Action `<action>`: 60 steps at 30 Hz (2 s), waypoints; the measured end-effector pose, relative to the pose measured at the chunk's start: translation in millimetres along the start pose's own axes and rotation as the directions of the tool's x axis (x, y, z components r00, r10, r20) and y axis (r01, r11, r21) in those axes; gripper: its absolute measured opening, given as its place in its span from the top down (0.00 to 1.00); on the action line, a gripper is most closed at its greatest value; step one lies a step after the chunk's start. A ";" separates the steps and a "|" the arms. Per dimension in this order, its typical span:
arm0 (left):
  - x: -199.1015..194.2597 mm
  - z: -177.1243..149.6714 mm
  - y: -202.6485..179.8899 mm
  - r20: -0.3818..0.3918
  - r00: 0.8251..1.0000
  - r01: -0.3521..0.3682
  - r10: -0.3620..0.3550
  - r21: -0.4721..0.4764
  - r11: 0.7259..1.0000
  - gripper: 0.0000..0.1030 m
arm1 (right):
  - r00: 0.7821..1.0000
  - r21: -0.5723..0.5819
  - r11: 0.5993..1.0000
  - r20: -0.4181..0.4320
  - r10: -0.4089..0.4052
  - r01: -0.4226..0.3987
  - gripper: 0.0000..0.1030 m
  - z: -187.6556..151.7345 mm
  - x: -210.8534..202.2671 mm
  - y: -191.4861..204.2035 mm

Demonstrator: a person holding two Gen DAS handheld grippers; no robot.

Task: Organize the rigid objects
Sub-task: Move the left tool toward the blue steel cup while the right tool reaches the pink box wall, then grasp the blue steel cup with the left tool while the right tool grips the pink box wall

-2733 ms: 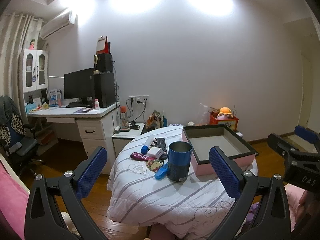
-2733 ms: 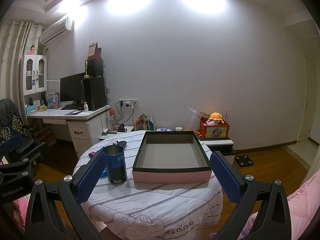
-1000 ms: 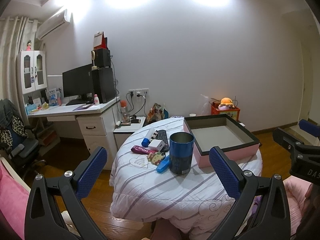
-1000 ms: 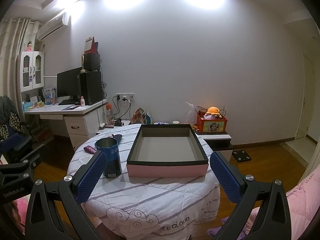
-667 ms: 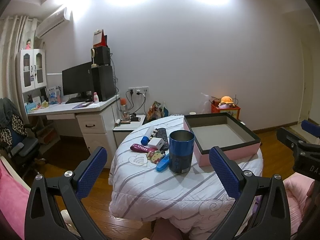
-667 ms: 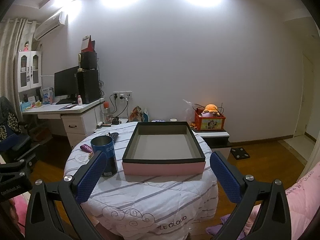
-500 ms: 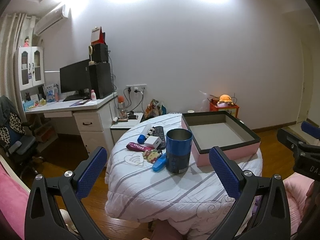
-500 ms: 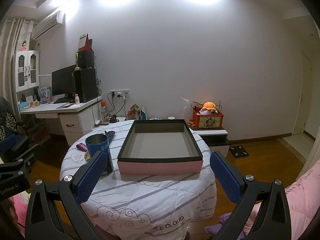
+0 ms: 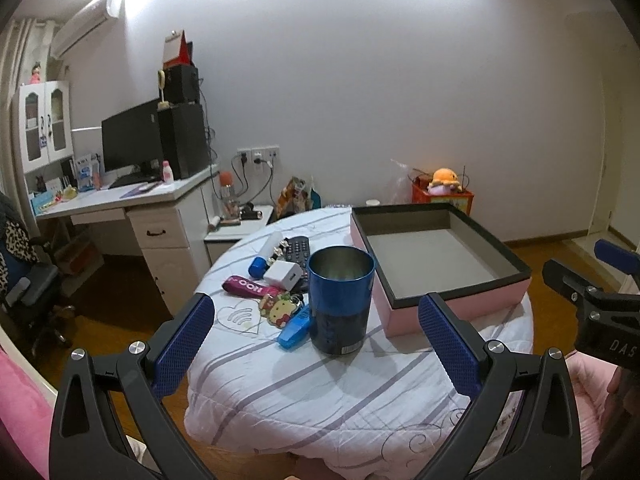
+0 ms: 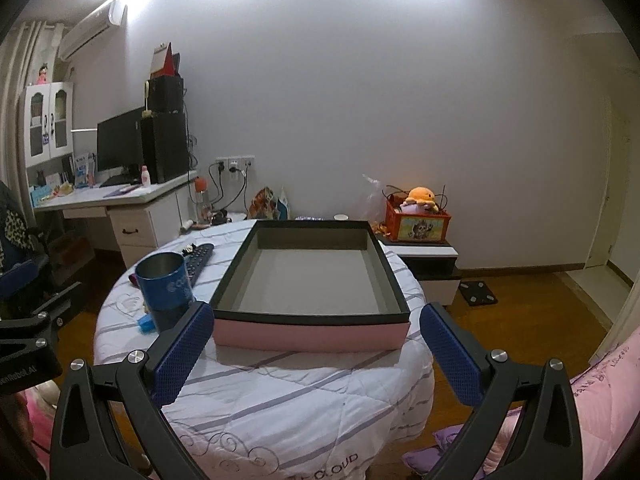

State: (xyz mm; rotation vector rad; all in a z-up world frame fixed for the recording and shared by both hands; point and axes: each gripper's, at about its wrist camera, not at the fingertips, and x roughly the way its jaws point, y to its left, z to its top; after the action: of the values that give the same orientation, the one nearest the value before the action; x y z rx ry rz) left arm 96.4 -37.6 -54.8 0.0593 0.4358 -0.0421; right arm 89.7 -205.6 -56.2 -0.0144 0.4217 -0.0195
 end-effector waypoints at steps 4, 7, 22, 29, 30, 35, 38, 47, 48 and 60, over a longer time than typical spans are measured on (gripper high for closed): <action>19.1 4.3 -4.3 -0.021 1.000 0.007 -0.007 0.002 1.000 0.00 | 1.000 -0.014 1.000 -0.015 0.002 -0.002 0.00 4.2 15.7 -2.2; 34.5 8.1 -6.7 -0.040 0.999 0.021 -0.022 -0.009 1.000 0.00 | 0.999 -0.022 1.000 -0.037 -0.001 0.001 0.00 7.5 28.9 -4.7; 96.9 4.7 -20.8 -0.146 0.989 0.038 -0.034 0.031 0.999 0.00 | 0.987 -0.037 0.997 -0.144 -0.075 0.070 0.00 19.9 107.1 -57.0; 119.5 1.4 -17.8 -0.187 0.982 0.016 -0.009 0.034 0.999 0.00 | 0.952 -0.020 0.999 -0.302 -0.051 0.047 0.06 8.3 166.0 -80.7; 123.0 1.2 -17.3 -0.195 0.981 0.014 -0.007 0.035 0.999 0.00 | 0.946 -0.018 0.999 -0.322 -0.041 0.037 0.08 5.4 173.3 -81.8; 139.0 -2.2 -15.0 -0.233 0.972 0.022 -0.015 0.028 0.999 0.00 | 0.915 0.000 1.000 -0.403 -0.009 0.010 0.47 -2.5 194.8 -87.6; 147.1 -2.5 -14.5 -0.249 0.968 0.029 -0.021 0.029 0.999 0.00 | 0.901 -0.002 1.000 -0.434 0.016 -0.019 0.66 -3.2 200.0 -89.5; 164.0 4.8 -17.8 -0.250 0.968 0.046 -0.036 0.034 0.998 0.00 | 0.875 0.004 0.998 -0.480 0.061 -0.068 0.88 -7.9 198.2 -104.0; 165.7 5.1 -17.7 -0.250 0.968 0.045 -0.035 0.036 0.998 0.00 | 0.874 0.010 0.997 -0.481 0.068 -0.072 0.88 -8.0 197.3 -104.8; 168.7 8.3 -16.4 -0.286 0.953 0.115 -0.104 0.019 0.993 0.35 | 0.870 -0.010 0.996 -0.489 0.070 -0.086 0.88 -5.6 202.9 -103.8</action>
State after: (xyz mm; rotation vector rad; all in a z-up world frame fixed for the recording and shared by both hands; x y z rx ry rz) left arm 251.8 -59.2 -119.4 0.0760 0.7266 -0.1520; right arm 270.9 -313.8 -142.5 -0.0240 0.9322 0.0660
